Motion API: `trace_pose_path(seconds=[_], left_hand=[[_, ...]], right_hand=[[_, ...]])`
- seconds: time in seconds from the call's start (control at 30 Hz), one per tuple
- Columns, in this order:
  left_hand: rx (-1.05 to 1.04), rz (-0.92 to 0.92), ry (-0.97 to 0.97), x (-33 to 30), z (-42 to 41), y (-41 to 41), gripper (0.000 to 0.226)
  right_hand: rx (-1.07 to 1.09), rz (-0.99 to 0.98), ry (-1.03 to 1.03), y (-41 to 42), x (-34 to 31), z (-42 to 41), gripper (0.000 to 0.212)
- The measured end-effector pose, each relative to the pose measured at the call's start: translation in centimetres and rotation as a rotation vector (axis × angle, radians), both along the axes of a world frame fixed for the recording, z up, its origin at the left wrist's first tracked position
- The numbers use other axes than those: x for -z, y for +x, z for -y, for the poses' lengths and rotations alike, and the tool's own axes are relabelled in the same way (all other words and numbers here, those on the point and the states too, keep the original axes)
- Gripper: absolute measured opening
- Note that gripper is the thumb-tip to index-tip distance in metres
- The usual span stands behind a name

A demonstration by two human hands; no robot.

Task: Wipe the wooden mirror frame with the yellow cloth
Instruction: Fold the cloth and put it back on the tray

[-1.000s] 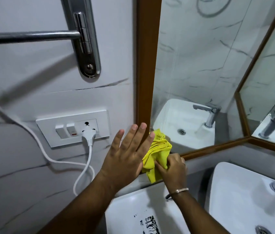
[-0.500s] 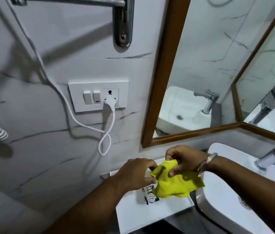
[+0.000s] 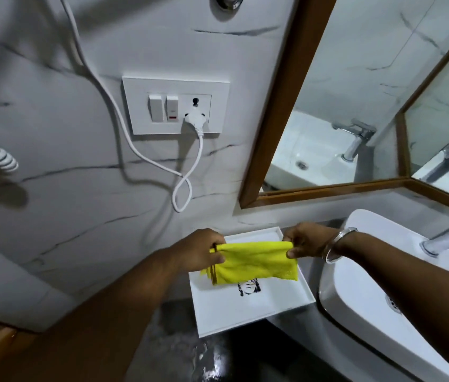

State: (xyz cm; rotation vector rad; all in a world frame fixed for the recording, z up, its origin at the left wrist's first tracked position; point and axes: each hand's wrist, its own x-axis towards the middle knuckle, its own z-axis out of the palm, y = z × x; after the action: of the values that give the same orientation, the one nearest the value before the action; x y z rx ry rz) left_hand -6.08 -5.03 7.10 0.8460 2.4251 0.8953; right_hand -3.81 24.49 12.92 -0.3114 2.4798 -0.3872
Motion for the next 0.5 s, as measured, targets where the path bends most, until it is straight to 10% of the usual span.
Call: trace_pose_path(seconds=[0.2, 0.33, 0.5], left_hand=[[-0.323, 0.547, 0.124, 5.8, -1.9, 1.3, 0.019], [-0.567, 0.042, -0.252, 11.3, -4.5, 3.3, 0.041], [-0.337, -0.154, -0.542, 16.3, -7.8, 7.2, 0.064]], right_hand=[[0.168, 0.208, 0.052, -2.1, 7.7, -2.0, 0.017], [-0.059, -0.006, 0.456, -2.0, 13.6, -2.8, 0.035], [-0.091, -0.106, 0.249, 1.2, 19.7, 0.7, 0.045]])
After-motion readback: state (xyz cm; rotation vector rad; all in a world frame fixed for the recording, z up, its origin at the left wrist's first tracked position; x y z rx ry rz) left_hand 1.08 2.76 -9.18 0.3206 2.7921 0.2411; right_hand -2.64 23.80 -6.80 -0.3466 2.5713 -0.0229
